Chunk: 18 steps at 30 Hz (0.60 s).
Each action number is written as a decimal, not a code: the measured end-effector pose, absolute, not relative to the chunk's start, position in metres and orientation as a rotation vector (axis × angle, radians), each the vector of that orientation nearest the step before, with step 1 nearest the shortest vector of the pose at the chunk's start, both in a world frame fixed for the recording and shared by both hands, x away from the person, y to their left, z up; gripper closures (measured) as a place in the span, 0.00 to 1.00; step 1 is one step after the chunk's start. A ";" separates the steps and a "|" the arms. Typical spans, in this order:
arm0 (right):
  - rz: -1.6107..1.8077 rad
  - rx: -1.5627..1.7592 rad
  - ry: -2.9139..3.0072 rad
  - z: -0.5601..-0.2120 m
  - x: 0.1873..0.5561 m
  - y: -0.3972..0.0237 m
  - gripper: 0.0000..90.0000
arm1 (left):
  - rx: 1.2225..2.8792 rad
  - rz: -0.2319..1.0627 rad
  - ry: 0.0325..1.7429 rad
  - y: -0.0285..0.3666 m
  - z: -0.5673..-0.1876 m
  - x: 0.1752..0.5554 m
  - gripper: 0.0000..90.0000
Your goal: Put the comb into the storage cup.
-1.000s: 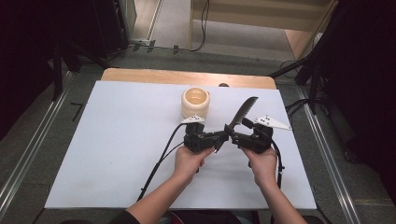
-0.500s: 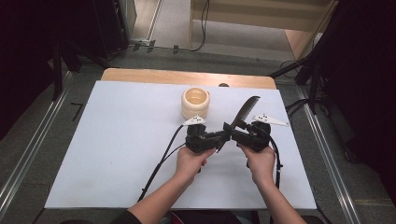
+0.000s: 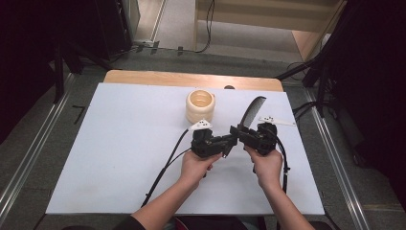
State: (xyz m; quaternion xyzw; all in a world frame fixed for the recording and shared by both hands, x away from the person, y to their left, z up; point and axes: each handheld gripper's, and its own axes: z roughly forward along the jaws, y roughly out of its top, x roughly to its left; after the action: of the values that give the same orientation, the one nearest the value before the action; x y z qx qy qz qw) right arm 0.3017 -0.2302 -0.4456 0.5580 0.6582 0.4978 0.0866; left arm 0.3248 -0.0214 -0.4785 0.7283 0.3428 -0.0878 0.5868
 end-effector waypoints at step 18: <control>1.515 1.718 1.986 -0.443 0.303 -0.232 0.77 | 1.704 -0.241 0.793 -0.023 -0.482 0.327 0.80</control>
State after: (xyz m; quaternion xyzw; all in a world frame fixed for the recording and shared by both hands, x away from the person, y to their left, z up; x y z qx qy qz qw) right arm 0.3029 -0.2324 -0.4428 0.5658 0.6541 0.4990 0.0548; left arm 0.3269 -0.0231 -0.4823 0.7300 0.3399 -0.1034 0.5838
